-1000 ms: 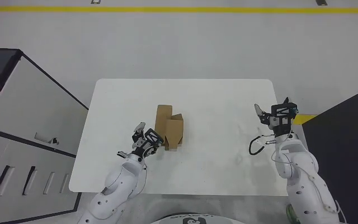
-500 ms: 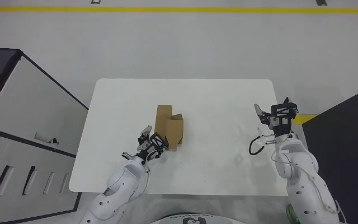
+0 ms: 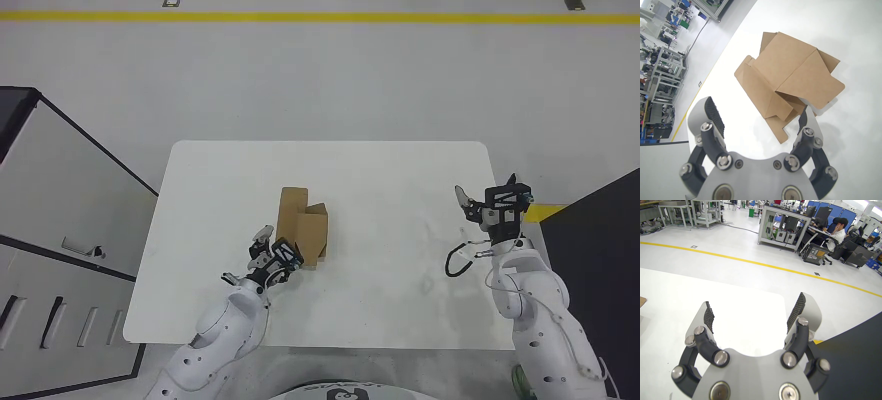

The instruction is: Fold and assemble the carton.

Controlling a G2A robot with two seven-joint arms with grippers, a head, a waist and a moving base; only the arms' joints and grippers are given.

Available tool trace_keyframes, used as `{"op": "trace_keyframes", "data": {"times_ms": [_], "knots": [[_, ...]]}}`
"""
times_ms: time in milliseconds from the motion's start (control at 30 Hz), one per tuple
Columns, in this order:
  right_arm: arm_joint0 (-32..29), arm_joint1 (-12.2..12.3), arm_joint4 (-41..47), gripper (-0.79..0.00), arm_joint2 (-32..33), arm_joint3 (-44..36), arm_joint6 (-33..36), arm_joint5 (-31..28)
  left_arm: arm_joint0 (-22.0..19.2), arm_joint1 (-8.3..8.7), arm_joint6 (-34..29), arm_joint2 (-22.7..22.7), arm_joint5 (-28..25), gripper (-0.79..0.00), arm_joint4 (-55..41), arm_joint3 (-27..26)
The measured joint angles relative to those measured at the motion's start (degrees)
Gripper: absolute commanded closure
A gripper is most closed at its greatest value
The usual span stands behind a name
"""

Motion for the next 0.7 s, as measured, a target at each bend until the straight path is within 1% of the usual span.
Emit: {"op": "trace_keyframes", "data": {"times_ms": [300,500,533,633,667,700], "knots": [[0.0,0.0,0.0,-0.785,0.0,0.0,0.0,0.0,-0.35,-0.18,1.35,0.17,0.14,-0.785,-1.26,1.74],[0.0,0.0,0.0,-0.785,0.0,0.0,0.0,0.0,-0.45,-0.28,2.63,0.59,0.67,-0.779,-0.46,3.0],[0.0,0.0,0.0,-0.785,0.0,0.0,0.0,0.0,-0.47,-0.29,2.73,0.59,0.68,-0.742,-0.46,3.17],[0.0,0.0,0.0,-0.785,0.0,0.0,0.0,0.0,-0.55,-0.34,2.96,0.61,0.73,-0.545,-0.54,3.59],[0.0,0.0,0.0,-0.785,0.0,0.0,0.0,0.0,-0.57,-0.36,3.06,0.64,0.74,-0.496,-0.59,3.69],[0.0,0.0,0.0,-0.785,0.0,0.0,0.0,0.0,-0.58,-0.38,3.13,0.68,0.77,-0.496,-0.61,3.76]]}}
